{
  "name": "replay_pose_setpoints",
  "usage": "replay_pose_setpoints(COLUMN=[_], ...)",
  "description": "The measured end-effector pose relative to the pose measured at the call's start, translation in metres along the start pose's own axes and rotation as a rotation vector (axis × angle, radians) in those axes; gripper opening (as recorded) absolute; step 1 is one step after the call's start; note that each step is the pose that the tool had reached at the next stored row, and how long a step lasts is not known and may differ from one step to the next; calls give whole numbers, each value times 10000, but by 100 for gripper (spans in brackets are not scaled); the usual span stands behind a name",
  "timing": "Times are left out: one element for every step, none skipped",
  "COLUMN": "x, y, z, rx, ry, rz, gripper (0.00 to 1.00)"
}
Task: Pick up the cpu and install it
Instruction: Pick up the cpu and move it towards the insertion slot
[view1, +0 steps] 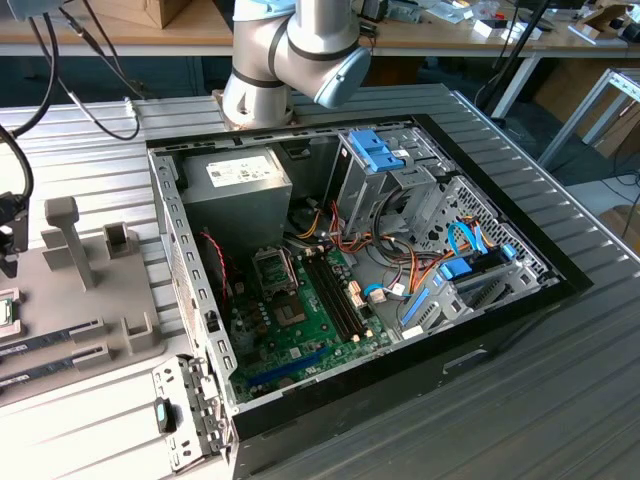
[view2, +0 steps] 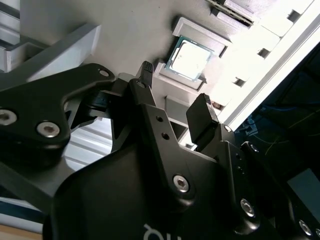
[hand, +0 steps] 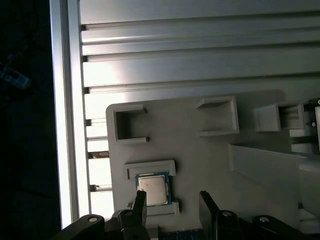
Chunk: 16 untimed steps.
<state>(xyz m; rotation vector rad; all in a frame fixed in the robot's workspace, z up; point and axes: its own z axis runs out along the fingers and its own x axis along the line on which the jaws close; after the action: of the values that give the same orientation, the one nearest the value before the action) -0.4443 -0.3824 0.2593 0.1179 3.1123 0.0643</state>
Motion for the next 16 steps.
replay_pose_setpoints(x=[3,7,11,17,20,23,27,29,32,35,39,42,45,48,50,52], y=[0,-1,-1,-2,-2,-2,-3,-3,-3,-3,-4,-5,-5,-5,-6,-6], z=[5,12,19,29,35,40,46,50,56,60,67,73,77,82,86,90], rx=[0,-1,0,-1,-1,-1,0,-1,-1,-1,-1,-1,-1,0,0,0], ry=[0,-1,0,-1,-1,-1,0,-1,-1,0,-1,-2,-1,0,0,0], rz=[1,0,0,0,0,0,0,0,0,0,0,0,0,1,0,0], gripper=[54,54,54,54,54,54,54,54,54,54,54,54,54,54,54,54])
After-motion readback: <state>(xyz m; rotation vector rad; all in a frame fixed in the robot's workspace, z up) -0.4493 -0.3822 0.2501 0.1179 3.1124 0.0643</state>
